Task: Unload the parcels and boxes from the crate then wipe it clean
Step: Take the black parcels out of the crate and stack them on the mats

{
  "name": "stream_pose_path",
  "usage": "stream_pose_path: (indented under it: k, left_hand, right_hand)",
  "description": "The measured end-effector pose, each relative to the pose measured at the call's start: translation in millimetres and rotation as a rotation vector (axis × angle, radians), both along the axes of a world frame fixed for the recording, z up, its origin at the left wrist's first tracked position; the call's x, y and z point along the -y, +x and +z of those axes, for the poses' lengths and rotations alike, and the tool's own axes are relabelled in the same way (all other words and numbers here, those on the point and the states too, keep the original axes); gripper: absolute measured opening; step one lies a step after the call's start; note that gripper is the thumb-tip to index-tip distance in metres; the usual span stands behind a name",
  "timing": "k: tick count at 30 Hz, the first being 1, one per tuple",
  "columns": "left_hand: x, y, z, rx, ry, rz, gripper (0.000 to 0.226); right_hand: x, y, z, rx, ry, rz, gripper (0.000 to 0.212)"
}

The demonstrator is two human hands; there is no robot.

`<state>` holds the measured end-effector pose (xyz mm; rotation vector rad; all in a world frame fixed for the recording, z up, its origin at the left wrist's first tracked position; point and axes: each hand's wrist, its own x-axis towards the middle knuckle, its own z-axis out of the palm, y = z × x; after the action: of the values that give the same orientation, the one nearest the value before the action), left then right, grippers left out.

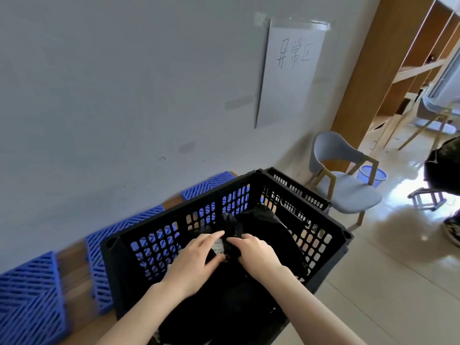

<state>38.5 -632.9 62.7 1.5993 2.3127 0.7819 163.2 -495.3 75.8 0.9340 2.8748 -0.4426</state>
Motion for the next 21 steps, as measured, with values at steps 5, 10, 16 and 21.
stream_pose_path:
  k: [5,10,16,21]
  left_hand:
    - [2.9,-4.8,0.2,0.068,-0.036,0.047,0.058]
    - [5.1,-8.0,8.7,0.436,0.053,0.182,0.060]
    - [16.2,-16.9,27.2,0.632,0.190,0.330,0.043]
    - [43.5,-20.8,43.6,0.721,0.326,0.424,0.032]
  right_hand:
    - [0.3,4.5,3.6,-0.203,0.003,-0.002,0.045]
    - [20.0,13.1,23.7,-0.532,-0.039,0.066,0.039]
    - [66.6,14.6,43.0,-0.707,-0.093,0.300,0.042]
    - [89.2,12.9,49.3,-0.706,-0.153,0.430,0.046]
